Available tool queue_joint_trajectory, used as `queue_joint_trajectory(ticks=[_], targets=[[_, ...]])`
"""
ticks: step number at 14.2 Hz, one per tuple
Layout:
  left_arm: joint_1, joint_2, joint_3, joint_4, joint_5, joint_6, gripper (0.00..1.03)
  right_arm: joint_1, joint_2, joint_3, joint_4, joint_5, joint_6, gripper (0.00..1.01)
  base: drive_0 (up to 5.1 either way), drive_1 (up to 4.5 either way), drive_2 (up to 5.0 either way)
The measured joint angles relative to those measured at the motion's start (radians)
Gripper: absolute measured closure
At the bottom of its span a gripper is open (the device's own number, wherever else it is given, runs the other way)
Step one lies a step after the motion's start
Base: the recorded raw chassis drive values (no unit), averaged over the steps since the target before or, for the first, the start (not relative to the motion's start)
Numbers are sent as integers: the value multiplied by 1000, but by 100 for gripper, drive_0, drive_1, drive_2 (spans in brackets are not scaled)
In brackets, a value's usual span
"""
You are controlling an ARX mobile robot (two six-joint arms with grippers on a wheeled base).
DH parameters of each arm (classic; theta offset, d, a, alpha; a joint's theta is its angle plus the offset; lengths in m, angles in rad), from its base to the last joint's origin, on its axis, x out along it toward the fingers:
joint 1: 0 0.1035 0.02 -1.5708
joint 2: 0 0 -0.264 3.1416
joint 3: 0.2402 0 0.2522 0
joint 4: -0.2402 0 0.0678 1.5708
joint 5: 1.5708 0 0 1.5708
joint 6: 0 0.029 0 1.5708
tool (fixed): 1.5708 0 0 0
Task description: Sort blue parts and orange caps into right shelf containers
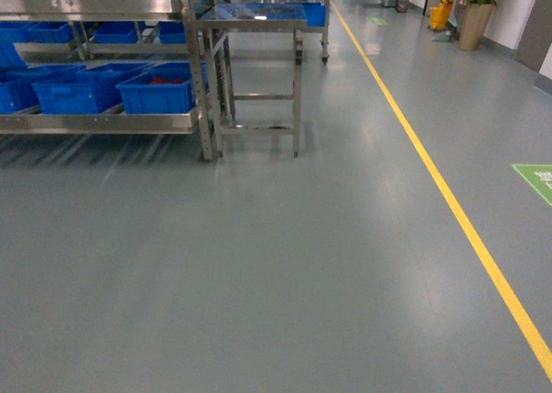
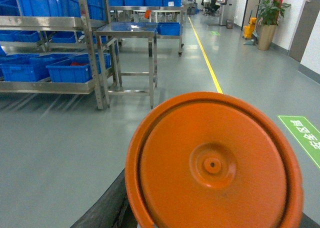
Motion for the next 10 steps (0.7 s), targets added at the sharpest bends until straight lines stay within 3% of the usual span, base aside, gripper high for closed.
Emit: queue_joint_trajectory(ticks=[10], targets=[[0, 0, 0, 0, 0, 0, 61, 0, 0, 0, 1, 0, 0, 58, -4, 422, -430]])
